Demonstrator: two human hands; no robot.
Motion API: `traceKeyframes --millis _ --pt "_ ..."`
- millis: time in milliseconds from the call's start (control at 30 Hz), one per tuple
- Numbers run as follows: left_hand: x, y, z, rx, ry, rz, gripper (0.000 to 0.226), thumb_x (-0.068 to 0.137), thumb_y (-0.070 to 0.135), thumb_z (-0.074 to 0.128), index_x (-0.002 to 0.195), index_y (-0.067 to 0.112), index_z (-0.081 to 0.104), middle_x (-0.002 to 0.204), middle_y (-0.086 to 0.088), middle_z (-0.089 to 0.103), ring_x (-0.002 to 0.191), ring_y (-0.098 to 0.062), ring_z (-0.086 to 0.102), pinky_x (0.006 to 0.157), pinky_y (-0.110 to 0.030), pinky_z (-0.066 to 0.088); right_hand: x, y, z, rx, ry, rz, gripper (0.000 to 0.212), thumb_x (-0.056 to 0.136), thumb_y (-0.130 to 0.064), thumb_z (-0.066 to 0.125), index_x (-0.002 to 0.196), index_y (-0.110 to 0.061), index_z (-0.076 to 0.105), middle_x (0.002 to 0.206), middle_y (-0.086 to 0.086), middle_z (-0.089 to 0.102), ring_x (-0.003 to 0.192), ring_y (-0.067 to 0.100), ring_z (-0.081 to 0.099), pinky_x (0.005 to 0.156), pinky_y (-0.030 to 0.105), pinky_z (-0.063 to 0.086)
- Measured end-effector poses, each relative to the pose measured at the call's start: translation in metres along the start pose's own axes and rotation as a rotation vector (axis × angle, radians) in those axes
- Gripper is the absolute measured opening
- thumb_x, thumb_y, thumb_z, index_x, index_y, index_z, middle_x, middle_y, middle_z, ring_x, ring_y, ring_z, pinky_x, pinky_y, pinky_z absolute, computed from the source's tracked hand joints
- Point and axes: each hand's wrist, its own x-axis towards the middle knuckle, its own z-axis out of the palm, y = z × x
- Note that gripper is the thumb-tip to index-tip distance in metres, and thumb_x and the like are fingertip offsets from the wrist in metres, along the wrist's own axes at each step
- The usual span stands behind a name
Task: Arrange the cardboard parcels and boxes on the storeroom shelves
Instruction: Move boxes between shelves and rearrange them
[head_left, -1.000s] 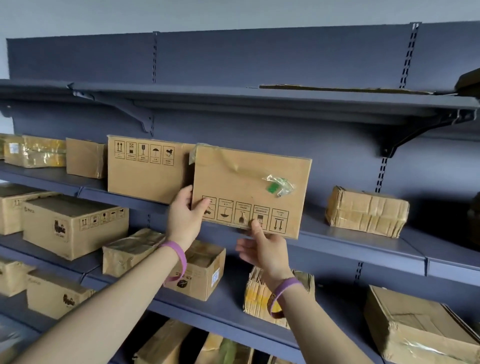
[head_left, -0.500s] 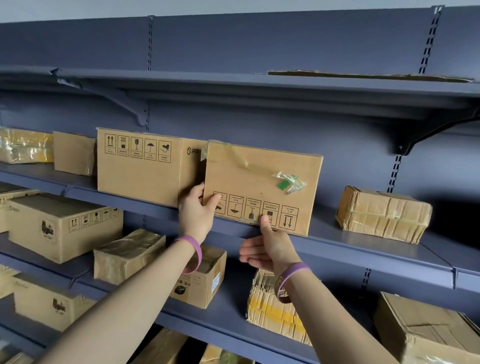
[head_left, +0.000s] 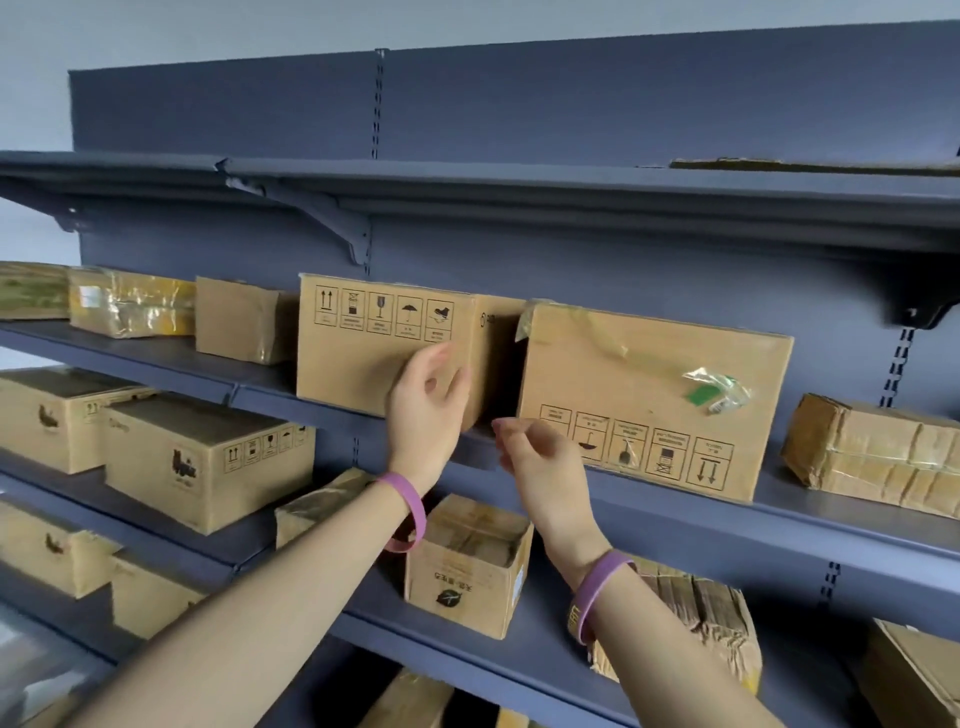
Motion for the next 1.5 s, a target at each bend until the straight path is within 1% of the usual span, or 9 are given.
traceKeyframes --millis 100,200,400,600,733,967,1167,1367,1500 --pt "0.021 -0.017 -0.038 0.036 0.017 -0.022 0.036 0.093 0.016 0.07 0.128 0.014 0.062 0.123 0.006 0.063 0.116 -0.007 0.057 0.088 -0.003 0.039 0.006 -0.012 0.032 -0.018 -0.015 -0.086 0.013 0.098 -0.013 0.056 0.106 -0.022 0.063 0.103 -0.006 0.068 0.098 0.009 0.063 0.084 0.011 0.047" --pt "0.041 -0.036 -0.072 0.093 0.011 -0.059 0.044 0.092 0.021 0.07 0.133 0.016 0.057 0.132 0.005 0.058 0.123 -0.007 0.051 0.101 -0.019 0.038 0.018 -0.02 0.06 -0.012 0.032 -0.098 0.029 0.097 -0.013 0.058 0.125 -0.015 0.053 0.119 0.0 0.061 0.112 0.016 0.058 0.095 0.024 0.046" --pt "0.077 -0.077 -0.118 0.135 -0.119 -0.286 0.089 0.085 0.037 0.077 0.156 0.022 0.026 0.157 -0.006 0.028 0.146 -0.022 0.029 0.121 -0.044 0.026 0.038 -0.023 0.086 0.012 0.076 -0.016 0.069 0.095 -0.018 0.064 0.152 -0.012 0.025 0.133 -0.004 0.041 0.121 0.006 0.039 0.094 0.015 0.033" --pt "0.099 -0.107 -0.121 -0.005 -0.238 -0.566 0.116 0.081 0.045 0.08 0.161 0.022 -0.001 0.162 -0.006 0.028 0.147 -0.027 0.032 0.12 -0.045 0.026 0.058 -0.011 0.091 -0.039 0.072 0.092 0.097 0.09 -0.036 0.071 0.159 -0.015 0.005 0.155 0.005 0.038 0.142 0.021 0.037 0.115 0.034 0.031" --pt "0.102 -0.117 -0.112 0.002 -0.206 -0.58 0.105 0.08 0.036 0.083 0.157 0.016 0.015 0.152 -0.007 0.041 0.137 -0.026 0.043 0.114 -0.042 0.036 0.069 -0.006 0.093 -0.105 0.045 0.087 0.098 0.088 -0.041 0.071 0.159 -0.014 0.009 0.15 0.002 0.046 0.138 0.023 0.044 0.115 0.04 0.038" --pt "0.085 -0.112 -0.131 -0.306 -0.106 -0.572 0.069 0.093 0.016 0.071 0.15 0.03 0.035 0.139 0.004 0.055 0.126 -0.017 0.052 0.1 -0.037 0.041 0.065 0.001 0.079 -0.066 0.0 -0.039 0.056 0.092 -0.02 0.069 0.143 -0.027 0.047 0.125 -0.01 0.065 0.116 0.012 0.06 0.106 0.042 0.048" --pt "0.06 -0.062 -0.159 -0.61 0.036 -0.569 0.047 0.093 0.0 0.065 0.13 0.023 0.047 0.13 -0.006 0.061 0.119 -0.029 0.062 0.086 -0.045 0.057 0.038 -0.017 0.073 0.086 -0.094 -0.079 0.056 0.094 -0.016 0.066 0.146 -0.028 0.047 0.127 -0.01 0.067 0.12 0.013 0.061 0.104 0.045 0.05" --pt "0.009 0.001 -0.182 -0.543 0.109 -0.462 0.029 0.097 0.003 0.059 0.114 0.024 0.048 0.119 0.001 0.061 0.107 -0.022 0.066 0.065 -0.03 0.061 -0.008 -0.029 0.054 0.166 -0.152 -0.142 0.059 0.093 -0.015 0.068 0.146 -0.024 0.046 0.127 -0.01 0.067 0.121 0.014 0.061 0.103 0.047 0.051" --pt "-0.028 0.035 -0.195 -0.597 0.212 -0.497 0.028 0.097 0.007 0.06 0.122 0.015 0.049 0.121 -0.004 0.062 0.111 -0.024 0.063 0.075 -0.045 0.062 -0.045 -0.034 0.035 0.211 -0.236 -0.169 0.059 0.091 -0.019 0.07 0.145 -0.025 0.048 0.126 -0.009 0.068 0.12 0.012 0.062 0.101 0.049 0.052"
